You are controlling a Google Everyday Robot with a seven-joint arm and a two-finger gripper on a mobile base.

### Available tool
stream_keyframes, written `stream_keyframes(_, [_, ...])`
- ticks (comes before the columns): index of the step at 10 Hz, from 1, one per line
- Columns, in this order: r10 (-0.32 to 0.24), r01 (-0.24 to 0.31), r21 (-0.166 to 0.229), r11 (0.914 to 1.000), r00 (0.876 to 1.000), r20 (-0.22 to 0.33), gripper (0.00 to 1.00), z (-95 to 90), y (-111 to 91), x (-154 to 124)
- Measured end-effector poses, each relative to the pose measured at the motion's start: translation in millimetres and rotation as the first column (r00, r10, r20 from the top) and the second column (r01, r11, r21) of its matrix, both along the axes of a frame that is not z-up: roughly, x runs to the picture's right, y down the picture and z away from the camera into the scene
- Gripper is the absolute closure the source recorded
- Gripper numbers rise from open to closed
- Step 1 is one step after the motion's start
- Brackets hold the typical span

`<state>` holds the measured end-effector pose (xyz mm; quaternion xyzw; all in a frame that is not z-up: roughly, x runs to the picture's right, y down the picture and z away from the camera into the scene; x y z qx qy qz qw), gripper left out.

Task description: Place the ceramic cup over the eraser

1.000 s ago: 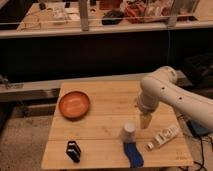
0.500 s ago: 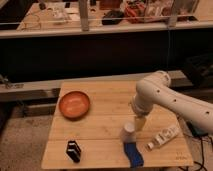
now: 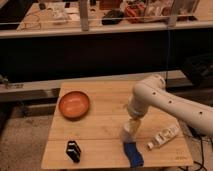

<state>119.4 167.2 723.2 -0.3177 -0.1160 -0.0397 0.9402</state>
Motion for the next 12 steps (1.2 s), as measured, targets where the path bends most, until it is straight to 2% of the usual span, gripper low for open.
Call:
stream_keyframes(6, [0.034, -0.033, -0.039, 0.9987, 0.999, 0.02, 0.2, 21.8, 15.8, -4.3])
stream_keyframes(12, [0.07, -0.069, -0.081, 0.9943, 0.998, 0.006, 0.2, 36.6, 28.5, -2.4])
